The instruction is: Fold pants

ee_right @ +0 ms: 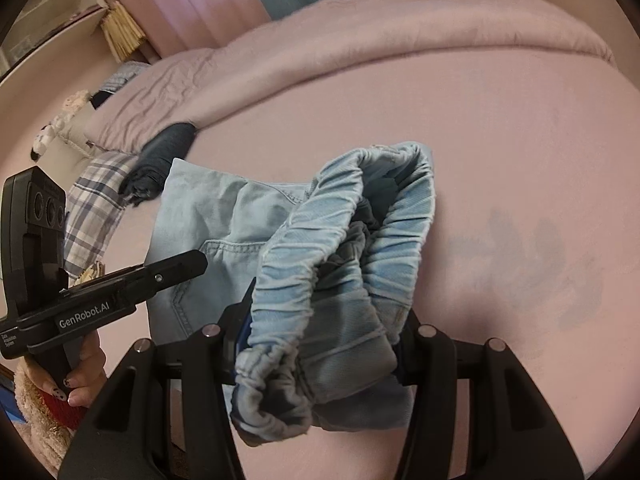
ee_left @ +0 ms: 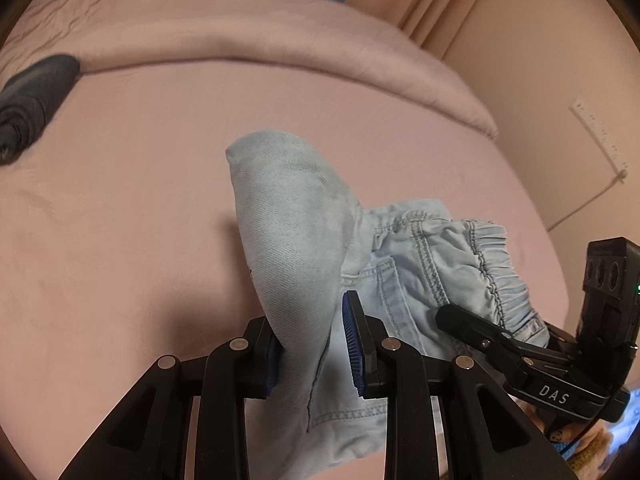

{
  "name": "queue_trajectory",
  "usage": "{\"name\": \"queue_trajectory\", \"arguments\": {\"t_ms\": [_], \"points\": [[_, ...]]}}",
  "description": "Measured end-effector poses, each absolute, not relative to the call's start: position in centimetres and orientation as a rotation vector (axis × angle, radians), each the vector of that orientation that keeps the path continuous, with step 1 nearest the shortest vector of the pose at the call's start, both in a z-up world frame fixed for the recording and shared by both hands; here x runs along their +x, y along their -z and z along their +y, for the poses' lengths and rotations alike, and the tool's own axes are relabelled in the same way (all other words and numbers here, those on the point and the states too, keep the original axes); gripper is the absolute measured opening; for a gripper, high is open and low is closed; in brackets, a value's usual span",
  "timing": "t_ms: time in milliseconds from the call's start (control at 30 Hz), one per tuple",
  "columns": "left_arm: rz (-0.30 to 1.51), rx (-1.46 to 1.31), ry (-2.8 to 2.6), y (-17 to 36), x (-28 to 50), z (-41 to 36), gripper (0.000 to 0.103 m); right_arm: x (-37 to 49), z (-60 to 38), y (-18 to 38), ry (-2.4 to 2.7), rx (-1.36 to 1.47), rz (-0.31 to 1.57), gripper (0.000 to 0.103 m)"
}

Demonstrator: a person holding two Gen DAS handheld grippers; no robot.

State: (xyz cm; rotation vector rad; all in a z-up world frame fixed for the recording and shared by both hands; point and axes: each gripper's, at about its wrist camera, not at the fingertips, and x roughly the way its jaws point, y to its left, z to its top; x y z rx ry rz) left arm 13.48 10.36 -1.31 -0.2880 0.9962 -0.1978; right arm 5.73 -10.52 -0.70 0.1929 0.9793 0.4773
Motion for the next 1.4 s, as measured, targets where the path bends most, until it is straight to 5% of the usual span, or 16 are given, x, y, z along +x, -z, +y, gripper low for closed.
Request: {"name": "queue_trajectory", "arguments": {"t_ms": [333, 533, 700, 1400], "points": [[1.062, -0.213, 0.047, 3.9, 14.4, 11.2, 0.029, 6.7, -11.8, 3.5, -0.402, 0.169, 1.051, 0.066], [1.083, -0.157, -0.015, 5.3, 14.9, 11.1, 0.046, 6.5, -11.8, 4.2, -0.348, 0.111, 1.048, 0.077], [1.102, -0.249, -0.047, 6.8, 15.0, 13.1, 0.074, 6.6, -12.3, 5.2, -0.313, 0.105, 1.051, 0.085], [0.95, -0.221, -0.153, 7.8, 11.3, 12.5, 0.086, 4.7, -11.5, 6.0, -0.247, 0.064, 0.939, 0.091]]}}
